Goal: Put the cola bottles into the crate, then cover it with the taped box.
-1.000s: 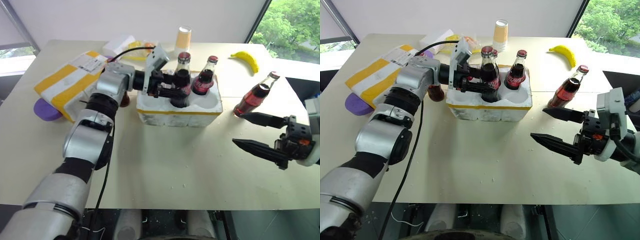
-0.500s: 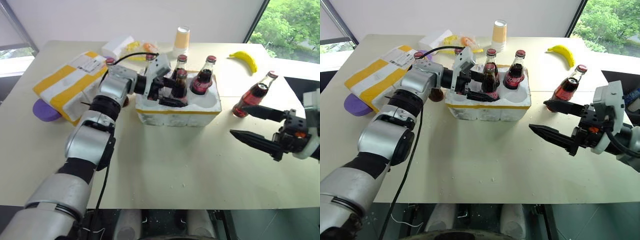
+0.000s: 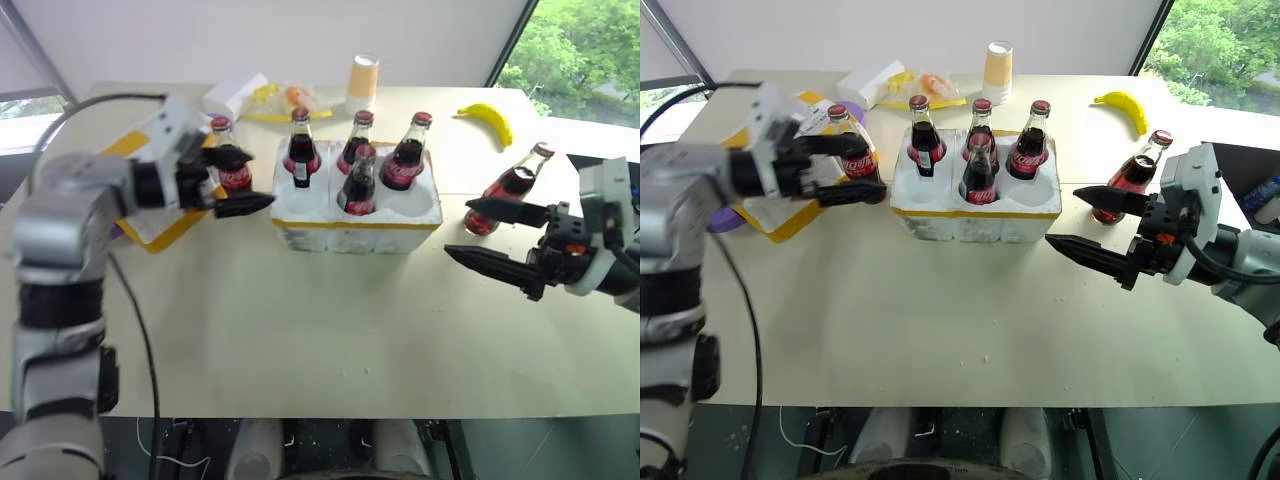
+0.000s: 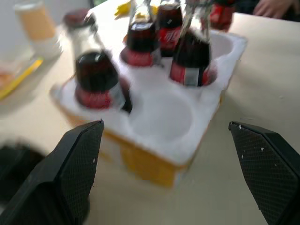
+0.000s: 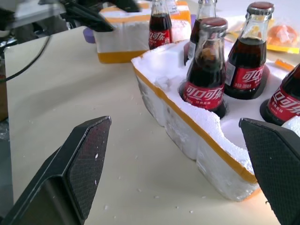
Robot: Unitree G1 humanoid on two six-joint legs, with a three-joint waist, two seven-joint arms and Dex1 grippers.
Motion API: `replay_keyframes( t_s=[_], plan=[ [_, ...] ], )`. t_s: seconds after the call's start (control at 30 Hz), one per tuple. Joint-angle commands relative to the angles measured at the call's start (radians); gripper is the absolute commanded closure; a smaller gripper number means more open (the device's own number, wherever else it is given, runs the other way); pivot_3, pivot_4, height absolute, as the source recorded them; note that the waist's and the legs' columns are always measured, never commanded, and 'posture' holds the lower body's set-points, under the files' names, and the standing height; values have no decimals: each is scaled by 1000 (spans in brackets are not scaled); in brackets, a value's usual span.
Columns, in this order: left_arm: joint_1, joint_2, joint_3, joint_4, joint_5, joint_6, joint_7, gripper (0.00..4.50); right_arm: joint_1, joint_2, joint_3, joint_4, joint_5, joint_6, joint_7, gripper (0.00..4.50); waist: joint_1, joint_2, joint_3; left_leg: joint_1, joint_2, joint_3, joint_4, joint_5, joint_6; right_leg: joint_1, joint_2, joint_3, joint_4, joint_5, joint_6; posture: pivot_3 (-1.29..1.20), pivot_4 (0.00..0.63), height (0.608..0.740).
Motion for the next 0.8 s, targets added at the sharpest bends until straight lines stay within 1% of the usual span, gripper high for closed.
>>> replay_keyframes(
  t_s=[0.03,0.1,0.23,0.37,0.43,0.57,0.8],
  plan=[
    [39,-21,95,-134,-20,93,173,31,-40,-10,6,7,-5,-16,11,0,5,0,0,0,-1,-2,0,0,0,1,0,0,0,0,0,0,150,740],
    [54,-62,91,-145,10,90,284,31,-63,-9,25,18,-11,-15,15,0,11,-1,0,0,-1,-2,1,0,0,2,0,0,-1,0,0,0,150,740],
    [61,-149,42,-133,73,27,462,31,-102,-11,46,32,-17,-10,19,0,19,-1,0,1,-3,-2,1,0,0,2,1,0,-1,0,0,0,150,740],
    [62,-230,2,-95,111,9,585,31,-110,-13,41,33,-18,-5,22,0,21,-1,-1,0,-3,-1,0,0,0,2,1,0,-1,0,0,0,150,740],
    [53,-253,-9,-61,114,-2,612,31,-113,-13,40,29,-16,-2,18,0,19,-1,-1,0,-3,-1,0,0,0,2,1,0,-1,0,0,0,150,740],
    [26,-271,-57,21,114,-67,614,31,-106,-9,31,15,-8,3,8,0,19,-1,-1,1,-3,-1,0,0,0,2,1,0,-1,0,0,0,150,740],
    [-62,-271,-112,271,154,-238,596,31,-104,-2,27,10,-3,4,-5,0,21,-1,-1,1,-3,0,0,0,0,2,1,0,-1,0,0,0,150,740]
  ],
)
